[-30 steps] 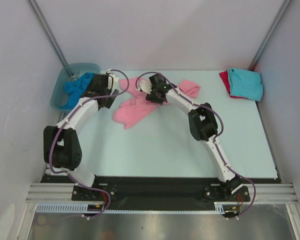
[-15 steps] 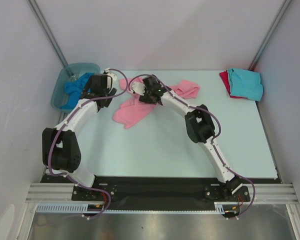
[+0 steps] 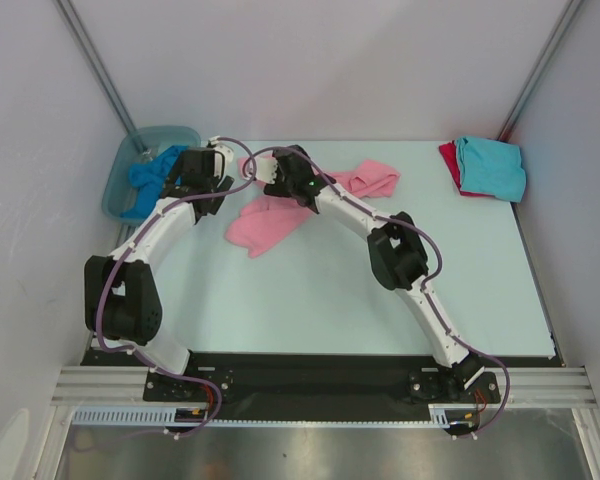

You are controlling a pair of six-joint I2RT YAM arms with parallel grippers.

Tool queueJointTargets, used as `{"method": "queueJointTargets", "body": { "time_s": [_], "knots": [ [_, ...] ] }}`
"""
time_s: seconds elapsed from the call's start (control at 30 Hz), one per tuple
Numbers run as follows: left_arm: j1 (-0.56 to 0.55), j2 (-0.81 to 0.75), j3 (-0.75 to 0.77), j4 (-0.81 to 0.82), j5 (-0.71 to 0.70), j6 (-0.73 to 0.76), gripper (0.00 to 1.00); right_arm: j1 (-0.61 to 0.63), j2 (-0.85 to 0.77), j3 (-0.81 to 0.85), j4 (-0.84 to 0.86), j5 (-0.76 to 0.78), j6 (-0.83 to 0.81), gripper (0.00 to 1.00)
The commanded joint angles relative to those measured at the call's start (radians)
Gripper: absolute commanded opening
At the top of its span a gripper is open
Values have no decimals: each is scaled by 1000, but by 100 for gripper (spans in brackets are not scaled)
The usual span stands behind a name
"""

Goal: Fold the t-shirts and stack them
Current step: Flatten the tshirt out

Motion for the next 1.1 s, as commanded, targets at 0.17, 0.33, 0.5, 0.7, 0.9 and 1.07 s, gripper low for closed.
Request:
{"method": "queueJointTargets", "body": {
  "time_s": [0.17, 0.33, 0.5, 0.7, 0.9, 1.07],
  "knots": [
    [-3, -1, 39, 22, -3, -18, 99, -39, 60, 42, 83, 16, -77, 76],
    [-3, -10, 25, 21, -7, -15, 99, -103, 150, 129, 6, 25, -38, 76],
    [-3, -7, 22, 24, -12, -4, 99, -117, 127, 73, -14, 19, -21, 75],
    [-3, 19, 50, 24, -7, -12, 99, -122, 94, 5, -8, 34, -11, 69],
    [-3, 34, 68, 18, 4, -23, 99, -126, 88, -13, 9, 83, -6, 0],
    [-5, 37, 73, 7, 14, -29, 99, -126, 29, -19, 53, 143, -26, 0]
  ]
}}
